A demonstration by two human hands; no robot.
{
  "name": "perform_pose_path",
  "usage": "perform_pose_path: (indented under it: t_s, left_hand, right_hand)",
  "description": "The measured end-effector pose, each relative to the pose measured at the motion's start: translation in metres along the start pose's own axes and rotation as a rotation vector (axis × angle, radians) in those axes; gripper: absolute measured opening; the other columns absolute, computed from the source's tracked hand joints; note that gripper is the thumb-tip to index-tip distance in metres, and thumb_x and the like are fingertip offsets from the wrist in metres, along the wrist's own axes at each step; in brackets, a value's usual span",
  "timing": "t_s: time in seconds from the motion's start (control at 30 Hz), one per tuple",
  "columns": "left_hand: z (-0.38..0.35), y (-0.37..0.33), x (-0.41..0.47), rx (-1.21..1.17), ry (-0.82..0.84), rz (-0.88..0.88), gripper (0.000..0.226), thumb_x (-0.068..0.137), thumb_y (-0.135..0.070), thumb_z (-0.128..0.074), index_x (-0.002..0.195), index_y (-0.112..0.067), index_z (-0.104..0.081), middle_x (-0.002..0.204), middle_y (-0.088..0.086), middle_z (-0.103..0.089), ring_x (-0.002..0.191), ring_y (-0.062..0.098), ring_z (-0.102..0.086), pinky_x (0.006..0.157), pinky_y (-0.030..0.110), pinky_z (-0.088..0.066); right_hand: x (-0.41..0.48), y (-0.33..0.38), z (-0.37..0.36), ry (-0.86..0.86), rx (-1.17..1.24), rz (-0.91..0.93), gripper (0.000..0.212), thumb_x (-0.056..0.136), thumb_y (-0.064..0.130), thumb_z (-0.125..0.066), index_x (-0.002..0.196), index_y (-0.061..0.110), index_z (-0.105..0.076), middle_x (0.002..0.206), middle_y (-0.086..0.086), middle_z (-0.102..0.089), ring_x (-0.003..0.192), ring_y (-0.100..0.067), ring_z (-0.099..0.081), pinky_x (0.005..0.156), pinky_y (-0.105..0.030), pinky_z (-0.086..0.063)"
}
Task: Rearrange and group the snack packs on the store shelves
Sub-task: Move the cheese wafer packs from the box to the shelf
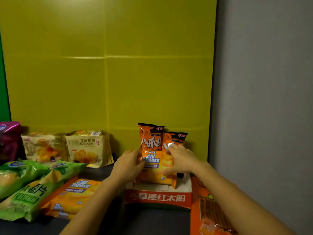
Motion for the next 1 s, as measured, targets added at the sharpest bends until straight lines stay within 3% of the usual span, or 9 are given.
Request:
perform_pose_path:
  t_s: [0.1, 0.2, 0.37, 0.47, 0.6, 0.73, 0.87, 1.0]
  left_hand:
    - [0.0, 0.008, 0.01, -0.001, 0.005, 0.007, 0.031, 0.09, -0.033, -0.051, 0.113, -0.012, -0.054, 0.121, 0.006, -0.057, 0.113, 0.02, -0.049, 0.088, 0.032, -0.043]
    - [0.0, 0.014, 0.018, 0.022, 0.034, 0.021, 0.034, 0.09, -0.031, -0.051, 0.118, -0.011, -0.053, 0.126, 0.007, -0.055, 0.118, 0.022, -0.047, 0.092, 0.033, -0.043]
    - [0.004, 0.012, 0.032, 0.07, 0.051, -0.024, 0.036, 0.094, -0.026, -0.047, 0.125, -0.01, -0.049, 0.131, 0.008, -0.053, 0.12, 0.022, -0.048, 0.092, 0.03, -0.042]
    - [0.001, 0.009, 0.041, 0.063, 0.101, -0.053, 0.034, 0.095, -0.022, -0.046, 0.126, -0.009, -0.048, 0.13, 0.011, -0.054, 0.117, 0.024, -0.051, 0.088, 0.029, -0.042]
    - [-0.009, 0.006, 0.05, 0.083, 0.126, -0.087, 0.036, 0.094, -0.03, -0.046, 0.124, -0.01, -0.05, 0.126, 0.01, -0.056, 0.112, 0.023, -0.053, 0.086, 0.028, -0.044]
    - [-0.02, 0.001, 0.064, 0.263, 0.119, -0.173, 0.051, 0.086, -0.043, -0.055, 0.13, -0.017, -0.045, 0.135, 0.004, -0.05, 0.123, 0.021, -0.045, 0.097, 0.033, -0.04]
    - [-0.026, -0.002, 0.079, 0.339, 0.296, -0.178, 0.077, 0.074, -0.057, -0.064, 0.136, -0.018, -0.039, 0.139, 0.004, -0.044, 0.127, 0.021, -0.04, 0.104, 0.036, -0.036]
    - [-0.025, 0.001, 0.087, 0.463, 0.399, -0.189, 0.089, 0.066, -0.058, -0.07, 0.139, -0.021, -0.037, 0.142, 0.004, -0.039, 0.133, 0.023, -0.03, 0.113, 0.042, -0.02]
  right_hand:
    - [0.008, 0.004, -0.004, 0.048, -0.212, -0.019, 0.1, 0.059, 0.066, -0.069, 0.136, 0.013, -0.032, 0.142, -0.008, -0.036, 0.131, -0.026, -0.031, 0.107, -0.042, -0.028]
    - [0.014, 0.007, -0.006, 0.097, -0.203, -0.053, 0.101, 0.055, 0.066, -0.072, 0.132, 0.012, -0.036, 0.138, -0.009, -0.04, 0.127, -0.027, -0.037, 0.105, -0.043, -0.03]
    - [0.012, 0.004, 0.006, 0.09, -0.043, -0.107, 0.076, 0.06, 0.057, -0.075, 0.118, 0.018, -0.049, 0.122, -0.004, -0.055, 0.108, -0.022, -0.051, 0.087, -0.036, -0.045]
    - [0.005, -0.004, 0.029, -0.041, 0.079, -0.093, 0.063, 0.061, 0.047, -0.078, 0.114, 0.021, -0.056, 0.12, -0.001, -0.058, 0.106, -0.019, -0.053, 0.085, -0.034, -0.047]
    - [-0.018, -0.027, 0.067, -0.272, 0.273, -0.148, 0.055, 0.058, 0.043, -0.081, 0.107, 0.023, -0.063, 0.099, 0.004, -0.061, 0.088, -0.013, -0.055, 0.064, -0.026, -0.043]
    - [-0.047, -0.056, 0.084, -0.525, 0.753, -0.198, 0.039, 0.058, 0.03, -0.084, 0.09, 0.025, -0.062, 0.087, 0.005, -0.064, 0.078, -0.009, -0.06, 0.064, -0.021, -0.048]
    - [-0.069, -0.075, 0.08, -0.633, 0.971, -0.202, 0.042, 0.062, 0.021, -0.081, 0.1, 0.012, -0.067, 0.09, -0.004, -0.071, 0.076, -0.01, -0.066, 0.067, -0.023, -0.054]
    - [-0.081, -0.085, 0.071, -0.673, 0.993, -0.208, 0.025, 0.063, 0.021, -0.08, 0.084, 0.022, -0.067, 0.082, 0.005, -0.071, 0.065, -0.001, -0.067, 0.056, -0.013, -0.051]
Point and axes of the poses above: each hand's wrist, its own x-axis towards the middle knuckle, its own z-axis out of the back of the hand, y = z × x, the point moved 1 cm from there along x, towards the middle knuckle
